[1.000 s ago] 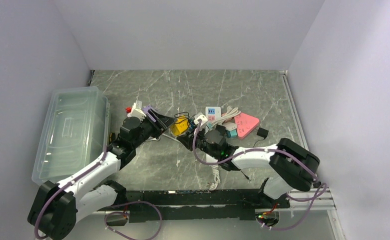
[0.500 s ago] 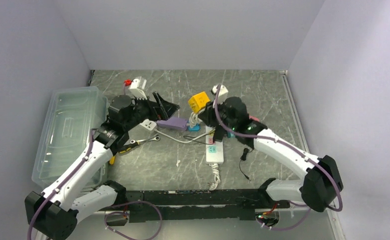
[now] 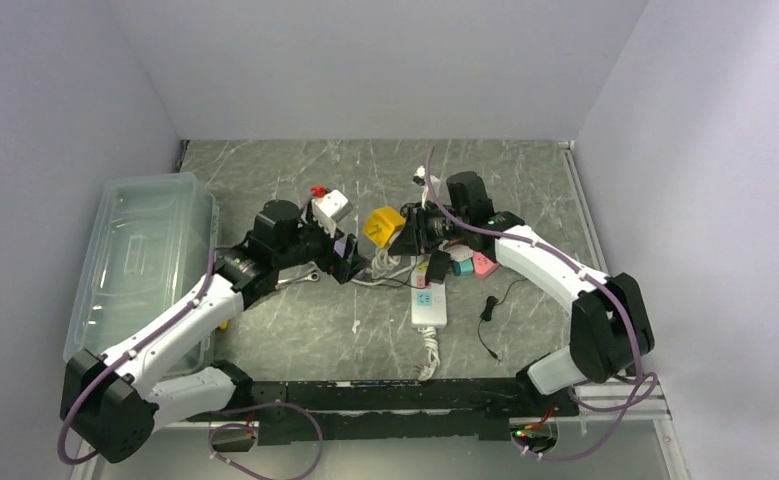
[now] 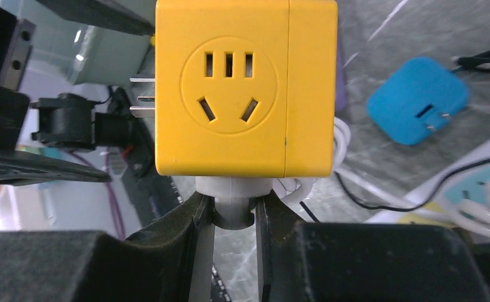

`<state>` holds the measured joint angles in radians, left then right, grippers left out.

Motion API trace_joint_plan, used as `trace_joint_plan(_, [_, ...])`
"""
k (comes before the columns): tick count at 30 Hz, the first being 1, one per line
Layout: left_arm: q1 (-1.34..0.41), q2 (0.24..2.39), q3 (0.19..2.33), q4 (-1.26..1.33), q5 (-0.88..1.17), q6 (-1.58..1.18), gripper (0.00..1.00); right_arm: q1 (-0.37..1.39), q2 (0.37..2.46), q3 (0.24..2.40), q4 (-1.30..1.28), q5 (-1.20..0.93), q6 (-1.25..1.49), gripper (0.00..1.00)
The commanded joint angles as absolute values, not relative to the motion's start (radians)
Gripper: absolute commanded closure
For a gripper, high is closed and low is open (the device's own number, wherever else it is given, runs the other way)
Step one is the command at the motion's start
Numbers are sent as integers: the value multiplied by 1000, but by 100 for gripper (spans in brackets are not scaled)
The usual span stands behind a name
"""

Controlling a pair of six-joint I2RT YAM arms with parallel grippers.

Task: Pull the plug off the socket
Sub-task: Remove the plug from the socket.

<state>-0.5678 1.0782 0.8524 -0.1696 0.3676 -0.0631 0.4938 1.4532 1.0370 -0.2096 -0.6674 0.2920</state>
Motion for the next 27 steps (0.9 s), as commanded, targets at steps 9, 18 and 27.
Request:
trace_joint_plan(9, [-644,1199,862,-29,255,57,0,519,1489,1086,-41,-902,379,100])
trace_joint_plan(18, [-649,1221,862,28,192,67,0,561,1502,1081,-56,-900,328,100])
trace_joint_plan(27, [-648,1190,863,-27,181,120,0,570,1516,1091,-103,-877,287,100])
